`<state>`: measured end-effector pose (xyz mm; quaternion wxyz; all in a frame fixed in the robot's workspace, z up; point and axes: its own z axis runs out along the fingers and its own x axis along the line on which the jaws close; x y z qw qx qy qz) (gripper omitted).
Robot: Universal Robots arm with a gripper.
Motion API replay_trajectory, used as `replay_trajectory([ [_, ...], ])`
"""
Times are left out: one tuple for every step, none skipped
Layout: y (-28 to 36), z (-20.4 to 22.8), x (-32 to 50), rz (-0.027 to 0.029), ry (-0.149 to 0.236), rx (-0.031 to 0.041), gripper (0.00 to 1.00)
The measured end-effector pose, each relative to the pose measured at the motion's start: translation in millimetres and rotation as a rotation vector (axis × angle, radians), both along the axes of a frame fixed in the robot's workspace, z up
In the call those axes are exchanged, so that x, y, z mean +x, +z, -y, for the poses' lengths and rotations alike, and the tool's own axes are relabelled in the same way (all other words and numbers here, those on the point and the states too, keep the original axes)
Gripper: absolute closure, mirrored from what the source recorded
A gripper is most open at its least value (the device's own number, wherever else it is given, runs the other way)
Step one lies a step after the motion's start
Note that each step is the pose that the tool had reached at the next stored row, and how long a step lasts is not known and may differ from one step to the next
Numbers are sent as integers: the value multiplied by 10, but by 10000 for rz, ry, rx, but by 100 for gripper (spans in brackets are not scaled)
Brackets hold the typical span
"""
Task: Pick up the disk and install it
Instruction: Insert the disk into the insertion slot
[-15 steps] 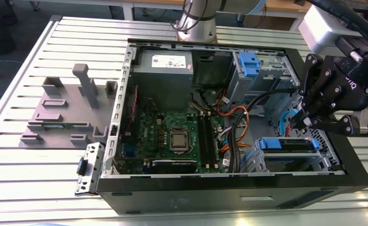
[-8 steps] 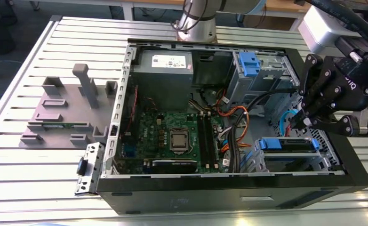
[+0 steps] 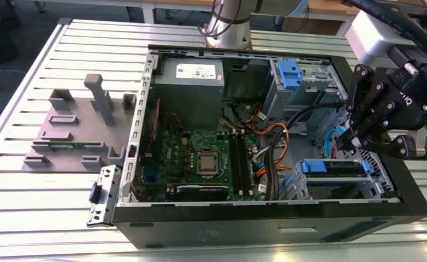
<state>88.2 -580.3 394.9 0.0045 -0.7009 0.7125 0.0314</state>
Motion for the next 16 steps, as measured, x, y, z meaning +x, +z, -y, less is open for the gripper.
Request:
replay_trajectory([
  [-3, 0, 2, 0, 0, 0, 89],
  [-5, 0, 4, 0, 0, 1, 89],
  [-7, 0, 6, 0, -1, 1, 89],
  [-10, 0, 7, 0, -1, 1, 89],
  [-12, 0, 9, 0, -1, 0, 89],
  [-14, 0, 11, 0, 0, 1, 89],
  [-17, 0, 13, 0, 0, 1, 89],
  [-19, 0, 15, 0, -1, 0, 89],
  [-21, 0, 16, 0, -1, 1, 89],
  [-23, 0, 18, 0, 0, 1, 89],
  [-26, 0, 20, 0, 0, 1, 89],
  [-28, 0, 22, 0, 0, 1, 89],
  [-30, 0, 24, 0, 0, 1, 89],
  [-33, 0, 26, 0, 0, 1, 89],
  [-35, 0, 27, 0, 0, 1, 89],
  [-37, 0, 29, 0, 0, 1, 89],
])
